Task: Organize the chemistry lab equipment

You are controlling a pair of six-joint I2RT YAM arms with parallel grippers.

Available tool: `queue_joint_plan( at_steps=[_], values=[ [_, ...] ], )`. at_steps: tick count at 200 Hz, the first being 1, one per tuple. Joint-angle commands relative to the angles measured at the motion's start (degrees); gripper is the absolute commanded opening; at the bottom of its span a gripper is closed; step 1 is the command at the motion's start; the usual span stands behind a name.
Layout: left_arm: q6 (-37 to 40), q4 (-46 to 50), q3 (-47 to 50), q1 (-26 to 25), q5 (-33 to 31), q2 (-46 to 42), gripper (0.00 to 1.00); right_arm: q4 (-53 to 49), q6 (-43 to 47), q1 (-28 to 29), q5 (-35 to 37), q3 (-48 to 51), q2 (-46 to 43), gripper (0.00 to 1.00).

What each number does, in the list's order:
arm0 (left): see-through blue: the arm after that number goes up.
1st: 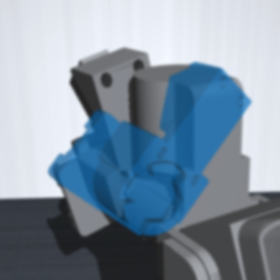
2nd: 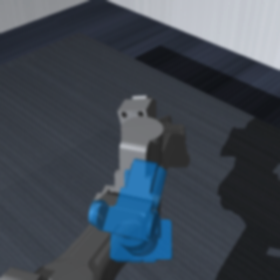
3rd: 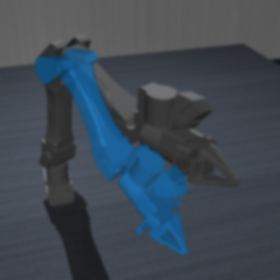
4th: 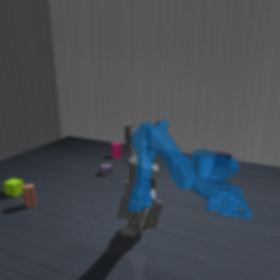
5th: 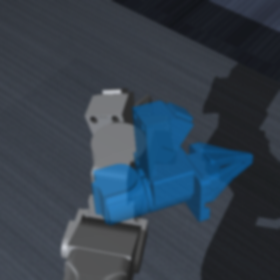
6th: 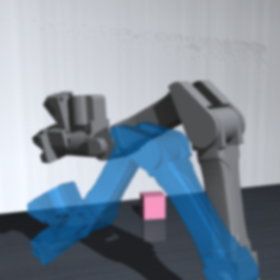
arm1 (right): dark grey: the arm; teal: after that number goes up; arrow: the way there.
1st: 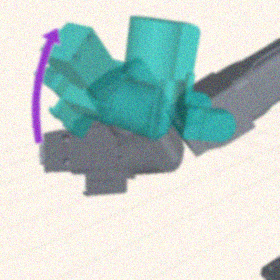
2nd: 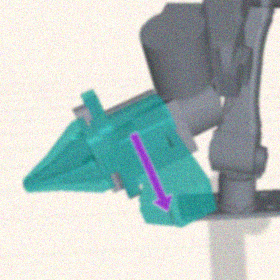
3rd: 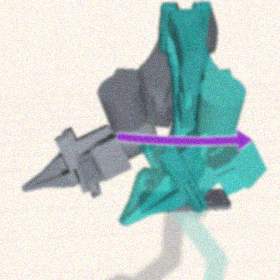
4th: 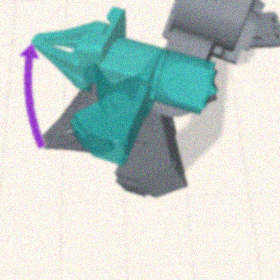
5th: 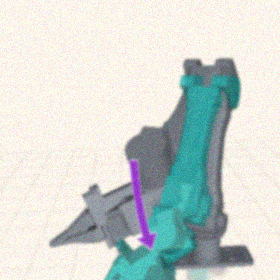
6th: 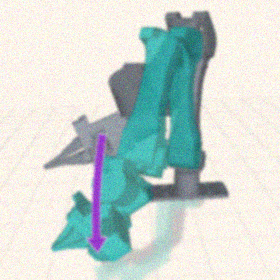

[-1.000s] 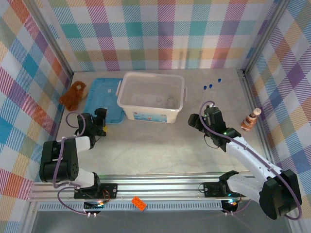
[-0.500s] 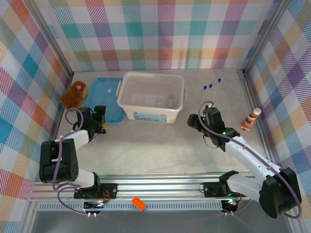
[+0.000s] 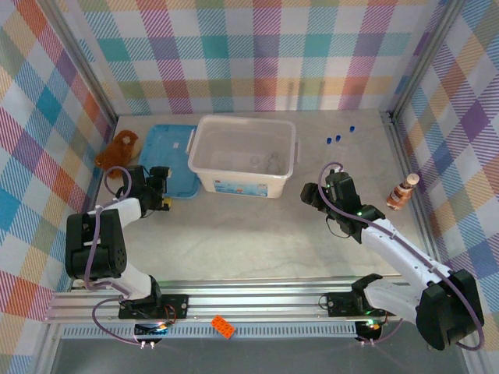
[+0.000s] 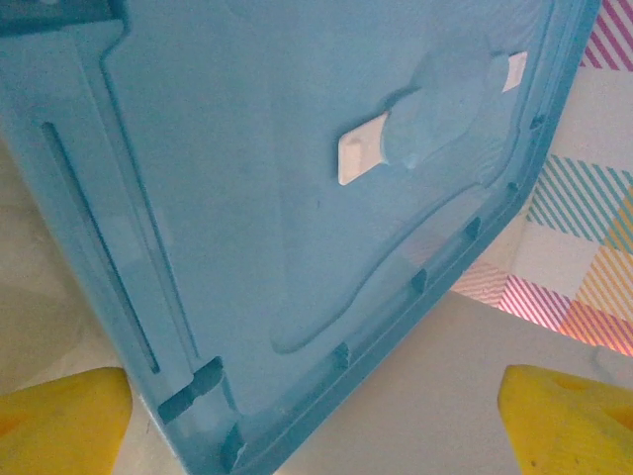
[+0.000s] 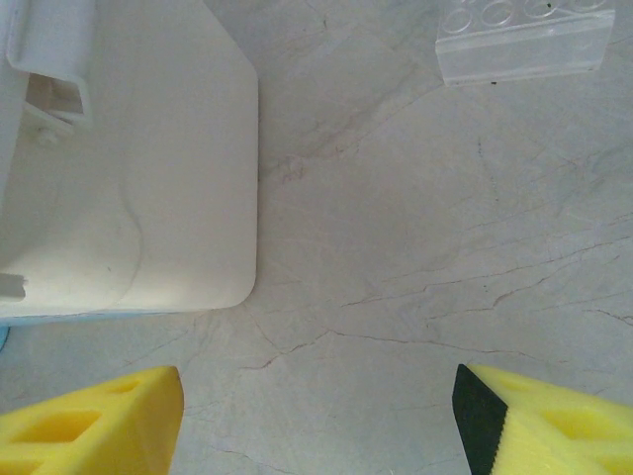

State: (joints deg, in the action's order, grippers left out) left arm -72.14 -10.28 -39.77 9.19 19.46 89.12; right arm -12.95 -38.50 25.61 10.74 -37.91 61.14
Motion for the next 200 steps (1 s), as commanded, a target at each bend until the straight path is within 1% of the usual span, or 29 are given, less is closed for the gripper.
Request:
queue_joint_plan(
  at_steps=[1,89,161,200],
  values=[
    [1.7,4.5,-2.1,0.9,0.1,1.0,0.95,1.1,0.2,0.5,0.8,0.1,-0.4,0.74],
    [2.4,7.2,-5.1,0.9,-1.3,3.7,0.95,1.6,0.3,0.5,0.4,-0.1,0.0,0.74],
    [1.8,4.6,-6.6,0.7,-1.7,7.1,0.94,1.6,1.2,0.5,0.1,-0.3,0.2,0.74],
    [1.0,1.4,-7.4,0.2,-1.5,8.5,0.94,1.8,1.5,0.5,-0.2,-0.5,0.3,0.74]
  ],
)
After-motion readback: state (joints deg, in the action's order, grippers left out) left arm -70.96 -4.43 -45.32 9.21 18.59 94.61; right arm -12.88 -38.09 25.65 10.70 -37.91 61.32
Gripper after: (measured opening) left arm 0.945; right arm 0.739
